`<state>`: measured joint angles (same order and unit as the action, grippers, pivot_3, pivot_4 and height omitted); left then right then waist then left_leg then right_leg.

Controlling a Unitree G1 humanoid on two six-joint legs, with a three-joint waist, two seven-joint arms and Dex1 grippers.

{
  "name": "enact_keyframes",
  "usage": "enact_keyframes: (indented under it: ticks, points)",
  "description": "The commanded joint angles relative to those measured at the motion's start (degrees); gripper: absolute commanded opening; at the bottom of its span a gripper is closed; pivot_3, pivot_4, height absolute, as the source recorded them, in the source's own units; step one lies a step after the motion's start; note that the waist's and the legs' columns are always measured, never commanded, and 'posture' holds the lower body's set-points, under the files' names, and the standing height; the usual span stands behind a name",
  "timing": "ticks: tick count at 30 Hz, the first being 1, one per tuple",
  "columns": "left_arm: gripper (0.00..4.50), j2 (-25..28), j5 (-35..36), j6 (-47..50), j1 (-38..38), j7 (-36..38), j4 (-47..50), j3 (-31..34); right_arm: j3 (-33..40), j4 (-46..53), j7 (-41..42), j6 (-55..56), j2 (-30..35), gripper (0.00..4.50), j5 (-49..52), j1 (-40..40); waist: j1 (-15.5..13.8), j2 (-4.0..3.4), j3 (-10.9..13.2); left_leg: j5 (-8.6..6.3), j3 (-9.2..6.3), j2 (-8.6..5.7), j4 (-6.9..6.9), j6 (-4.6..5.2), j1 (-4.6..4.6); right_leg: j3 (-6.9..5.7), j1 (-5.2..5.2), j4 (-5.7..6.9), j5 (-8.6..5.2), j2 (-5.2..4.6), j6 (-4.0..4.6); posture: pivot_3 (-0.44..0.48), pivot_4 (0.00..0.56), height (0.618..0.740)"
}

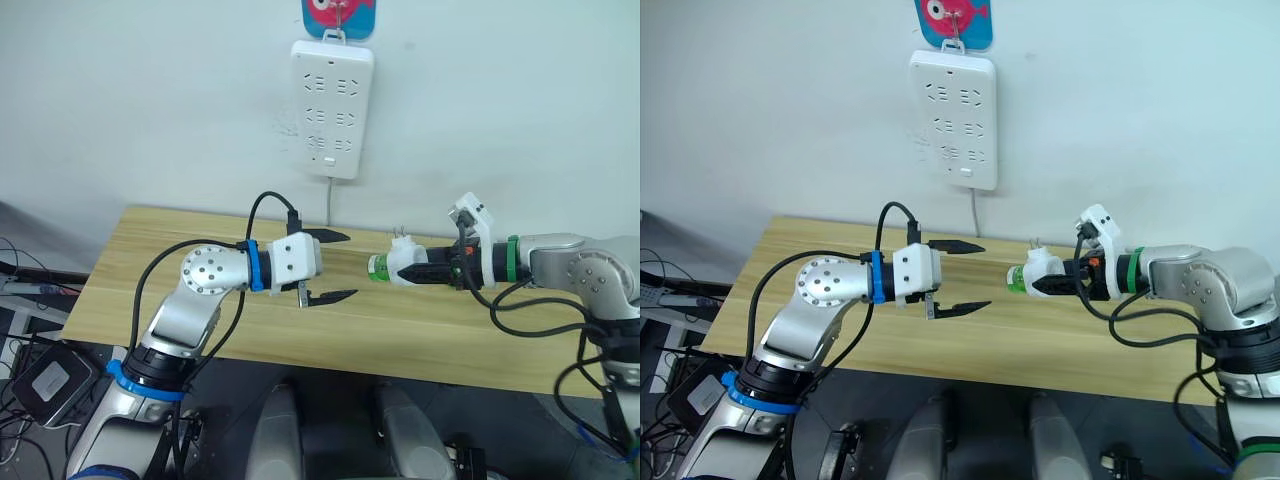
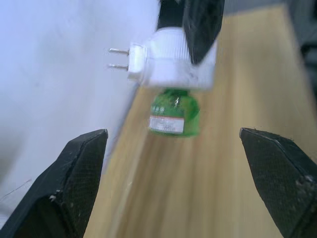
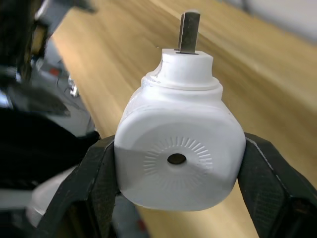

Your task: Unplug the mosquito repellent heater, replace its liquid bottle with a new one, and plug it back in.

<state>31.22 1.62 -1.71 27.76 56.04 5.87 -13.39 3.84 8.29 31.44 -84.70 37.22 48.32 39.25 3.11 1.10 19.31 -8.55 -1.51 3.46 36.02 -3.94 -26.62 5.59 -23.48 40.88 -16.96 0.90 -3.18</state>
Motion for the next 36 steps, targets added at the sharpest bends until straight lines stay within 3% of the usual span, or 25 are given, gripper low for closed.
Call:
enact_keyframes:
  ticks: [1,5,13,26,29,34,36]
  points:
    - [4.50,-1.82,-7.26,-5.59,1.33,-4.70,-0.76,-3.84,7.93,-0.36,-10.11,-7.80,-4.44,3.00,2.10,1.95,-0.35,0.00,0.00,0.00,-0.01,-0.02,0.02,0.00,-0.12,-0.01,-0.08,-0.01,0.00,0.00,-0.01,-0.033,0.281,0.740]
    - [4.50,-5.46,-12.60,-3.70,3.29,-8.94,-2.90,-6.94,10.64,-0.99,-19.25,-7.80,-7.15,3.00,7.56,1.82,-0.76,0.00,0.00,-0.02,0.02,-0.12,0.01,0.03,-0.29,0.03,-0.17,-0.13,0.05,-0.06,-0.10,-0.039,0.281,0.740]
    - [4.50,-10.84,-15.05,4.29,2.22,-13.07,-1.95,-8.17,12.85,-2.32,-34.25,-7.80,-8.04,3.00,22.85,1.85,0.17,0.00,0.00,-0.02,0.01,-0.07,-0.04,0.04,-0.29,0.03,-0.23,-0.05,0.05,0.00,-0.10,-0.051,0.287,0.740]
    - [4.50,-12.26,-15.89,-0.05,5.03,-13.70,-8.05,-9.87,8.90,-4.07,-46.24,-6.04,-4.18,3.00,42.09,1.65,0.46,0.00,0.00,-0.02,0.04,-0.06,-0.05,0.04,-0.29,0.07,-0.24,-0.06,0.05,0.01,-0.11,-0.057,0.291,0.740]
    - [3.96,-12.83,-15.72,-0.64,5.58,-13.70,-8.84,-9.88,6.67,-4.19,-48.65,-3.60,-2.47,3.00,46.57,1.26,0.45,0.00,0.00,-0.02,0.04,-0.07,-0.06,0.04,-0.30,0.07,-0.25,-0.07,0.05,0.01,-0.11,-0.058,0.290,0.740]
    - [2.43,-13.47,-15.14,0.33,5.20,-12.44,-8.16,-10.32,1.63,-3.74,-53.28,2.62,1.41,3.00,54.99,0.04,0.53,0.00,0.00,-0.02,0.04,-0.06,-0.06,0.04,-0.31,0.07,-0.24,-0.09,0.04,0.01,-0.12,-0.056,0.289,0.740]
    - [2.23,-13.55,-15.11,0.67,4.93,-12.26,-7.77,-10.29,-0.30,-3.45,-54.72,5.07,3.00,3.00,57.82,-0.11,0.54,0.00,0.00,-0.02,0.04,-0.06,-0.06,0.04,-0.31,0.08,-0.25,-0.09,0.04,0.01,-0.12,-0.056,0.289,0.740]
